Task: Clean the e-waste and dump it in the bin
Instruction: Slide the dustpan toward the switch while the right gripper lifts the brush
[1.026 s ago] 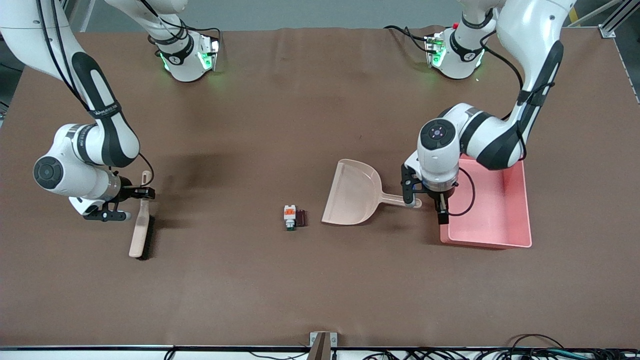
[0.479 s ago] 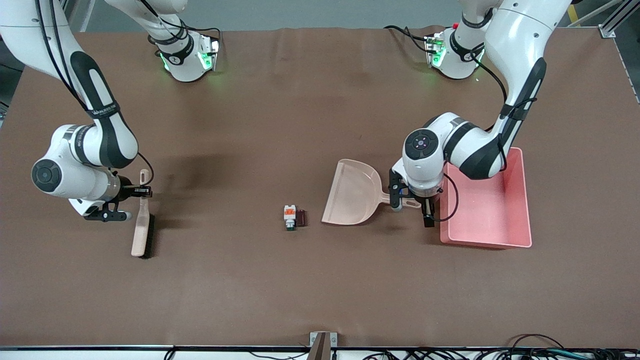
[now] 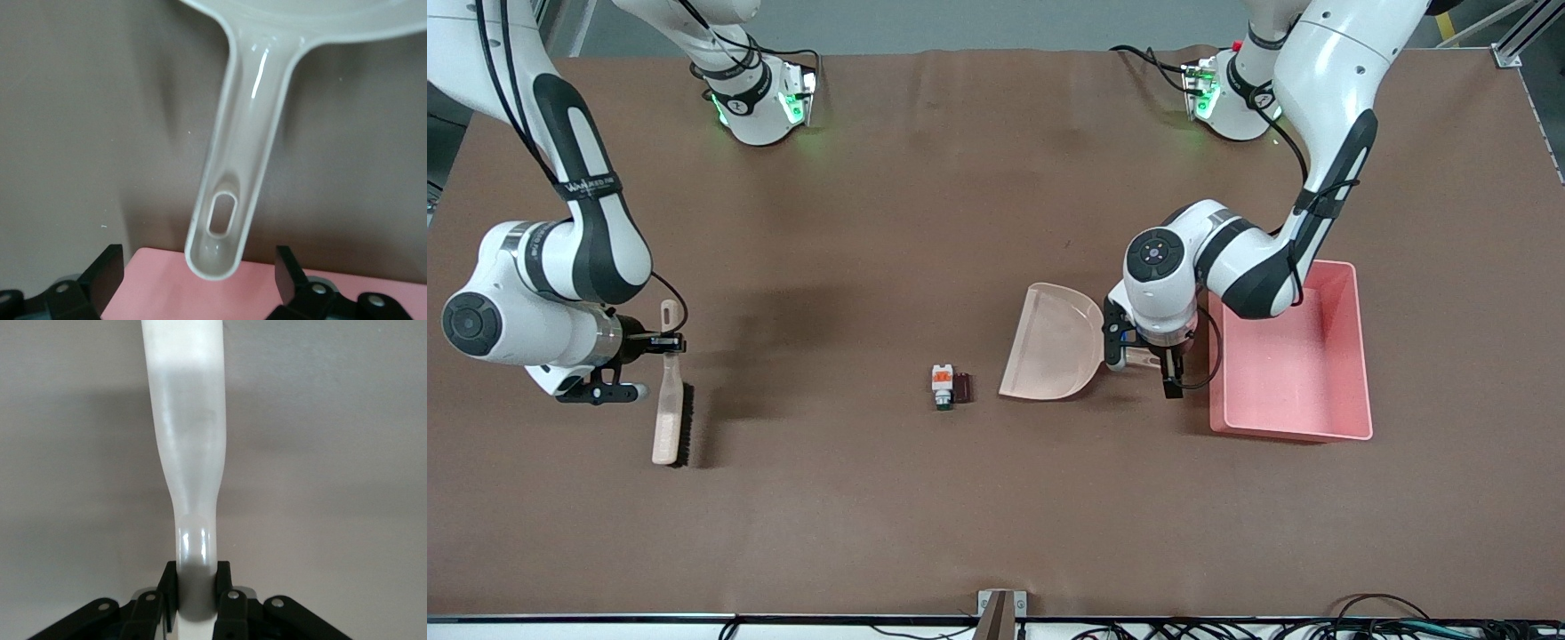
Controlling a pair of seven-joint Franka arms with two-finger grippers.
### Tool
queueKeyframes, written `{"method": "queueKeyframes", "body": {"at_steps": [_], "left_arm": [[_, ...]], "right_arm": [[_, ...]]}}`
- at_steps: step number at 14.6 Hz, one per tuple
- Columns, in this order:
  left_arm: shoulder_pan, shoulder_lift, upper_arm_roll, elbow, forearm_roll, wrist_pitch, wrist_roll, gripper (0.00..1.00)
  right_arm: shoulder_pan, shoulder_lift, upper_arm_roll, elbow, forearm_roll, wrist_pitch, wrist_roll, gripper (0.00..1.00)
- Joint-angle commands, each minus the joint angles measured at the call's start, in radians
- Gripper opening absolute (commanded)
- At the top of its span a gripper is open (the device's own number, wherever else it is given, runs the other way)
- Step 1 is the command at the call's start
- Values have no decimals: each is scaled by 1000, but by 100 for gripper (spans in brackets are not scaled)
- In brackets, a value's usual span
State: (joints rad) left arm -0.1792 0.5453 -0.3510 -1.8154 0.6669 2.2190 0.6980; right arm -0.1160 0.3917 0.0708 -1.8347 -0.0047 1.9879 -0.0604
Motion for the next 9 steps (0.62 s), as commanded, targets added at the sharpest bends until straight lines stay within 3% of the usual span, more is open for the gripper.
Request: {"method": "queueKeyframes", "body": {"at_steps": [1,9], "left_arm": [[-25,22,-3,44,5,-45,-43,100],[-94,96,-2,54,59,-47,-43,100]], "right_arm": [[44,-37,1,6,11,-52,8,4],[148,-47,1,-11,94,-81,71,3]]}}
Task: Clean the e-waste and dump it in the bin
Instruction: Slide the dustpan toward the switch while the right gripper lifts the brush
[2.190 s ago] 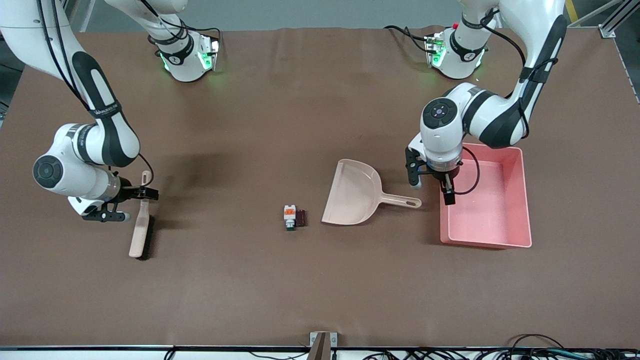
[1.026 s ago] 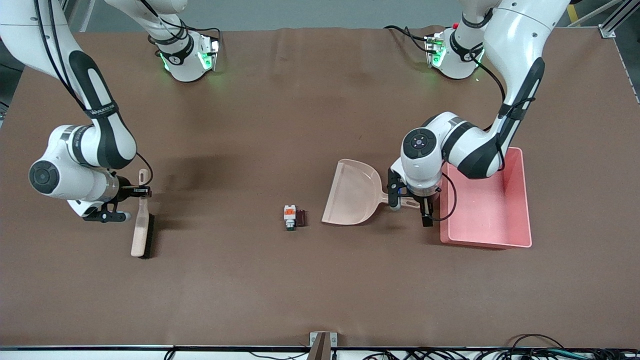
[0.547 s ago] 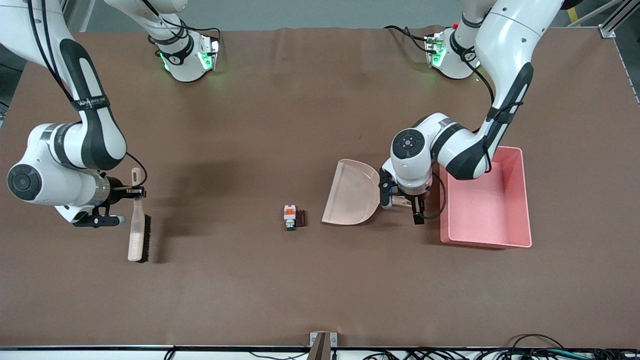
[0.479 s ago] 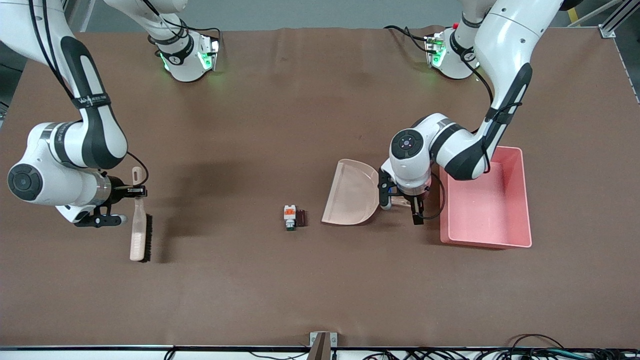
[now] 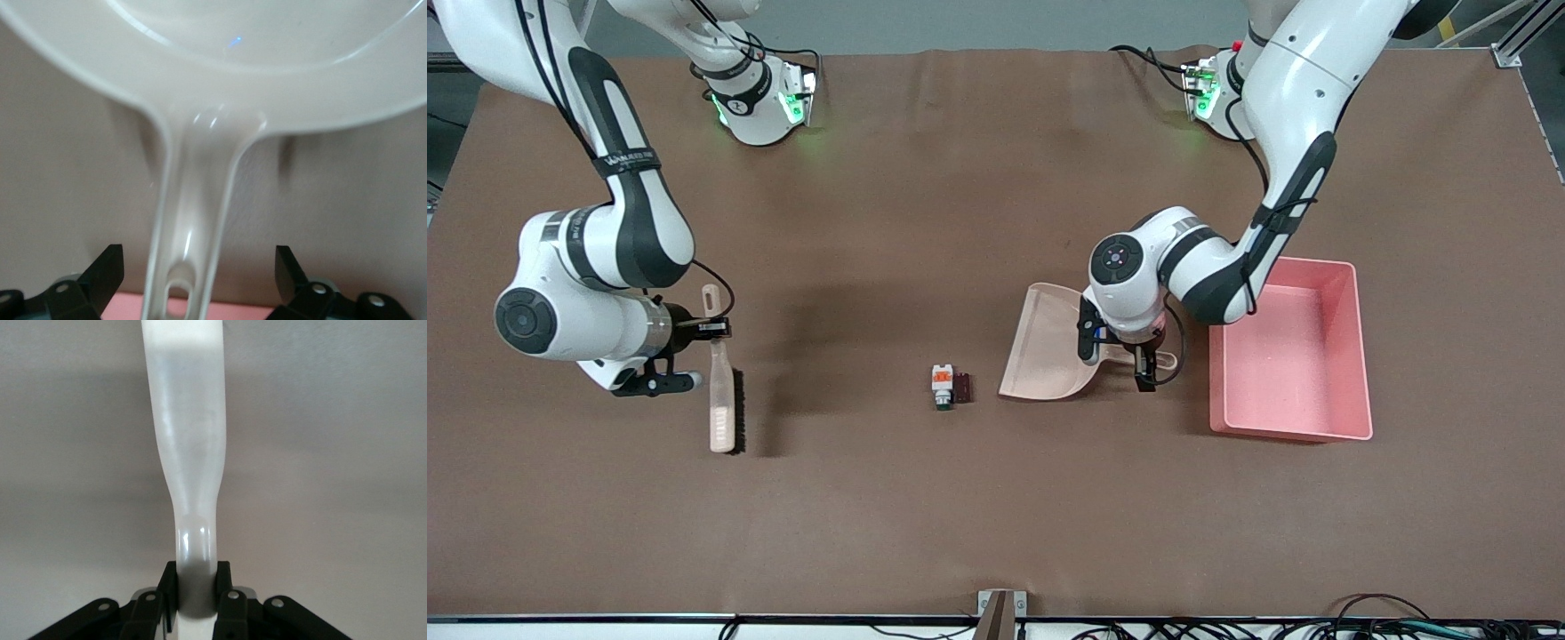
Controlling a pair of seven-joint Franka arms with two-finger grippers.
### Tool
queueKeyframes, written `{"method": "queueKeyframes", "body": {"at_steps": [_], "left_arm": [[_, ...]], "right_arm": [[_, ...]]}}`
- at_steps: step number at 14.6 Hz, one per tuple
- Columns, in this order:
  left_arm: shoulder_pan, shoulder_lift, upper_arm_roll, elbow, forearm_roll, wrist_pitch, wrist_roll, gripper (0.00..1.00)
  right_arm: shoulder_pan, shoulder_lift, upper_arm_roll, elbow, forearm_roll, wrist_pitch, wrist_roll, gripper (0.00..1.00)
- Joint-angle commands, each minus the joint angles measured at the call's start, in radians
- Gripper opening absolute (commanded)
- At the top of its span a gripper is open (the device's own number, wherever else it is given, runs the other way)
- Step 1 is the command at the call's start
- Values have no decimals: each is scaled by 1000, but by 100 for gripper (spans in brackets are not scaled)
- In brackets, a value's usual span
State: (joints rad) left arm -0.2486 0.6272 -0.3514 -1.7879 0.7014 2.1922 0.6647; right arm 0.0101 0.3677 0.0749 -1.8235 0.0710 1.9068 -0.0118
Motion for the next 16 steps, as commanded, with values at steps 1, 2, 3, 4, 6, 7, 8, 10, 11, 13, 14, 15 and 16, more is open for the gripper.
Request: {"method": "queueKeyframes", "body": {"at_steps": [1,2,3,4,6,7,8,10,11,13,14,15,16], "left_arm": [[-32,16,-1,28,23,-20,-10,100],[-32,20,-1,32,24,-22,-8,100],[-35,22,-1,42,24,-37,-5,100],[-38,22,-1,56,24,-52,4,99],[-44,19,-3,64,17,-63,9,97],[-46,16,-5,65,10,-65,9,96],[-46,16,-6,71,7,-68,9,95],[-46,20,-23,93,6,-92,6,93],[-47,20,-26,94,4,-92,1,92],[-54,20,-29,96,-22,-95,-2,90],[-55,20,-29,97,-23,-95,-4,90],[-66,22,-29,99,-23,-95,-7,89],[-73,25,-29,108,-31,-95,-8,88]], "right_arm": [[37,-23,-3,-22,23,0,33,3],[54,-24,-3,-22,23,-2,47,3],[71,-24,-4,-22,23,0,65,3],[83,-24,-4,-22,23,1,84,3],[94,-24,-3,-22,23,5,128,3],[103,-23,-3,-22,27,6,144,3],[113,-20,-3,-22,30,15,160,3],[136,-16,-4,-39,47,47,184,3],[149,-16,-4,-48,68,66,185,3],[174,-16,-4,-75,85,105,205,3],[180,-16,-4,-86,92,133,208,3],[191,-15,-4,-89,107,147,210,3],[200,-15,-4,-89,124,159,210,3]]}}
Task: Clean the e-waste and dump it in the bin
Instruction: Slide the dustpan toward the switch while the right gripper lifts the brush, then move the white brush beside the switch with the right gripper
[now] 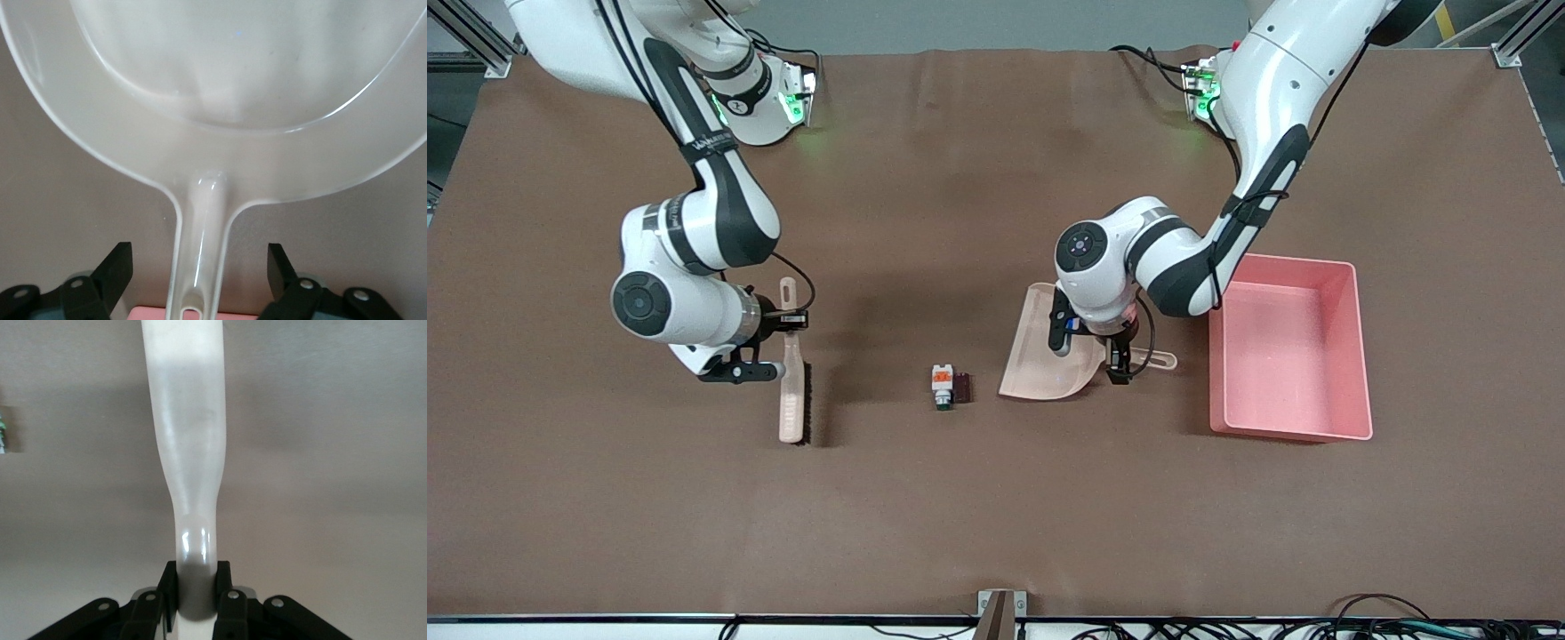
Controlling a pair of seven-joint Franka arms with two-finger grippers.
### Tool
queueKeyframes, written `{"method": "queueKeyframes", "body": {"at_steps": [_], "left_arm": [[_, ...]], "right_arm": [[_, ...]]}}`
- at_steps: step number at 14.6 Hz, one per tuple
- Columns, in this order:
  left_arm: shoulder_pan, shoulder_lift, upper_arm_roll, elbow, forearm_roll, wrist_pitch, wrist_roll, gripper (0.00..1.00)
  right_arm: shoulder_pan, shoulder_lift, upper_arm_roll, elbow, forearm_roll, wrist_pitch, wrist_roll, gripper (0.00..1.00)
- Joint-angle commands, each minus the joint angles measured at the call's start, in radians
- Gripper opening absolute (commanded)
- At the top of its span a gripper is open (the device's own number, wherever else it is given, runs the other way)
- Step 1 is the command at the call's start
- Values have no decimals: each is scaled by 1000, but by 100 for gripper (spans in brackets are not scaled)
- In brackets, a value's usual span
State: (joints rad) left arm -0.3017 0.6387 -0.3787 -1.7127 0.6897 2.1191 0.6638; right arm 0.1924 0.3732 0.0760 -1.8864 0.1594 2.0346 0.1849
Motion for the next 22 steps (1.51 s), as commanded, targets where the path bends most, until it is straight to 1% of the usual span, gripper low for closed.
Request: {"method": "queueKeyframes", "body": {"at_steps": [1,4,7,9,12,15,18,20,22], "left_arm": [[-20,19,0,41,-25,-27,-6,88],[-20,26,0,44,-27,-30,-7,86],[-22,36,0,50,-27,-30,-10,86],[-22,39,0,59,-27,-33,-12,86],[-37,39,0,67,-32,-44,-18,81],[-51,49,0,68,-33,-44,-36,73],[-56,53,0,70,-33,-44,-36,72],[-56,53,0,70,-33,-44,-36,69],[-56,53,0,70,-33,-44,-36,67]], "right_arm": [[28,-20,-5,-26,46,45,14,3],[56,-19,-5,-26,52,79,74,3],[73,-4,-5,-26,54,121,77,3],[76,1,-5,-26,54,124,79,3],[96,15,-5,-22,55,151,106,3],[117,33,-5,-17,55,176,139,3],[122,46,-4,-13,60,183,165,2],[151,56,-5,-10,84,208,171,2],[154,65,-5,-10,86,217,171,2]]}}
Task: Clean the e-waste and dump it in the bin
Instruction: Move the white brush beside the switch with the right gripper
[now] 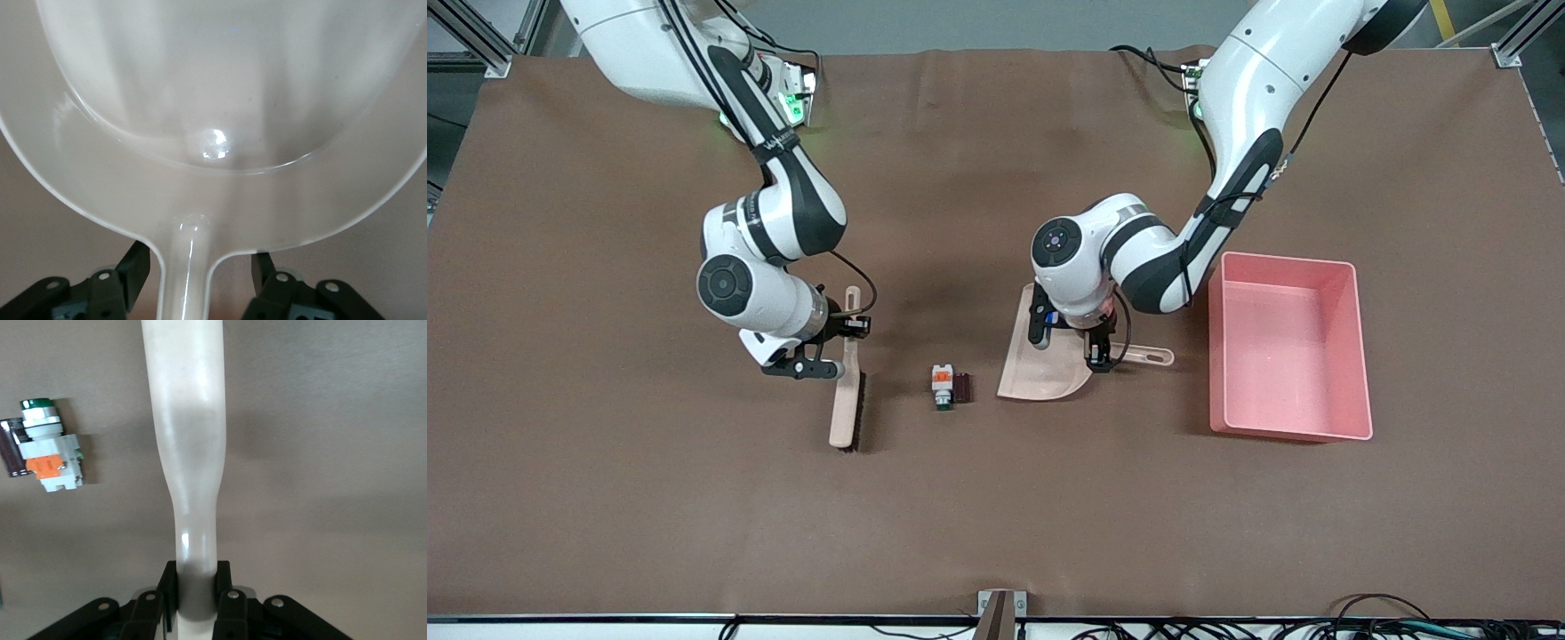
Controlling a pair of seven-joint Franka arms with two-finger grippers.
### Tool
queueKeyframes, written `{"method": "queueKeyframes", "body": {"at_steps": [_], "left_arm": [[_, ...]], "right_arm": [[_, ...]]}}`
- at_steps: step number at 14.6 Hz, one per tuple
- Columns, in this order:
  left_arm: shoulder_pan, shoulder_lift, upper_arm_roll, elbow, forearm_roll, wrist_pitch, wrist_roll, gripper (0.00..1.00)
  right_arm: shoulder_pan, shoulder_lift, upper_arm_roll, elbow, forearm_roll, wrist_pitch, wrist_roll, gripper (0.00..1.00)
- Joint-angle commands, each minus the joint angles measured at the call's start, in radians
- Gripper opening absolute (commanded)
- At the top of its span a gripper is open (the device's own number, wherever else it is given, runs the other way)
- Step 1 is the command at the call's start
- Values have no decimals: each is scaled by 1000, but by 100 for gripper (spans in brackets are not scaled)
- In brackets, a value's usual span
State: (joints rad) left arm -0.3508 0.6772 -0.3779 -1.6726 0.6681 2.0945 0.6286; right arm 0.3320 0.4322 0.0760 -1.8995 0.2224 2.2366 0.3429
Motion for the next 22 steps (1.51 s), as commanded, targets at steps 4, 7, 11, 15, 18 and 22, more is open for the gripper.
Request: {"method": "queueKeyframes", "body": {"at_steps": [4,7,11,15,18,22], "left_arm": [[-5,15,-1,30,-15,-19,-6,57],[-7,15,1,28,-13,-21,-29,55],[-5,13,1,28,-13,-36,-33,53],[3,13,1,30,-15,-45,-43,40],[-3,13,1,30,-15,-47,-43,36],[-4,16,1,40,-13,-56,-41,35]], "right_arm": [[22,8,-5,3,45,20,14,2],[41,22,-5,0,46,54,59,2],[47,48,-4,-4,46,86,59,1],[88,48,-4,-3,46,87,77,1],[104,48,-4,-3,48,98,80,1],[159,56,-5,-4,106,130,100,1]]}}
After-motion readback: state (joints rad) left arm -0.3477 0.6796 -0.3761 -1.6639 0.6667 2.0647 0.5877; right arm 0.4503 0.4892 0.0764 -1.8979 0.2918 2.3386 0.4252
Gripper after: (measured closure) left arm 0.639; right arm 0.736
